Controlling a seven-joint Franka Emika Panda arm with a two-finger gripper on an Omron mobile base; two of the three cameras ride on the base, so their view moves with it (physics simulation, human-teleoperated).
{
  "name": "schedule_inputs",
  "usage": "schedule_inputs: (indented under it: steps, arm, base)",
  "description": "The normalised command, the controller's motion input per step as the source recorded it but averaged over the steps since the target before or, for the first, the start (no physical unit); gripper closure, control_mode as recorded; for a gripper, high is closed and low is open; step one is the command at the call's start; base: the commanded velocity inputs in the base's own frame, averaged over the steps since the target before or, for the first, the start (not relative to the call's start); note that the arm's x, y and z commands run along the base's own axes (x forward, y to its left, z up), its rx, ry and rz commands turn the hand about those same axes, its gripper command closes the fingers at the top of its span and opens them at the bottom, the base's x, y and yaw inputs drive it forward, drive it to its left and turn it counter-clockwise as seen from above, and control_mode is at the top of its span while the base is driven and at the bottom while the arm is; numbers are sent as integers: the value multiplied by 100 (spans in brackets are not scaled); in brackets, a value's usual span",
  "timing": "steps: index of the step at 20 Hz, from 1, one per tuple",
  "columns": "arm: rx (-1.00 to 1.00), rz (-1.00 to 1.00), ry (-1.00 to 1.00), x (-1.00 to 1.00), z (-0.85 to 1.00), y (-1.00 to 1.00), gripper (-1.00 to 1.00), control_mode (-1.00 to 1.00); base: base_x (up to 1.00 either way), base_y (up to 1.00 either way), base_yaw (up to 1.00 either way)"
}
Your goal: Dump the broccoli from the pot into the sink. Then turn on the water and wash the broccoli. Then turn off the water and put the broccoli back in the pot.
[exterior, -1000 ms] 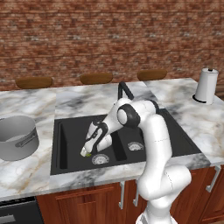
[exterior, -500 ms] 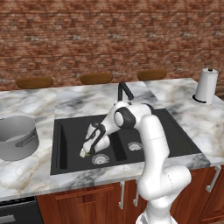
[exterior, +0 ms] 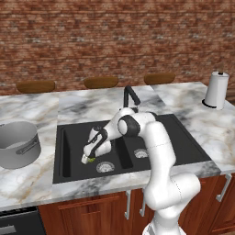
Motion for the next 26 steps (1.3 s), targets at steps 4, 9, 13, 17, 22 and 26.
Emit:
schedule_inputs:
  steps: [4, 9, 13, 17, 22, 26]
  arm:
    - [0, 0, 17, 0, -44, 1, 100, -100]
    - [0, 0, 6, 0, -20, 0, 100, -100]
    - [0, 0, -1, -5, 7, 0, 100, -100]
    - [-2, 0, -15, -24, 63, -1, 100, -100]
    - [0, 0, -12, -22, 97, -11, 100, -100]
    - [0, 0, -8, -20, 100, -8, 100, -100]
  base:
    - [0, 0, 0]
    - [0, 0, 0]
    - [0, 0, 0]
    - [0, 0, 0]
    - [0, 0, 0]
    - [0, 0, 0]
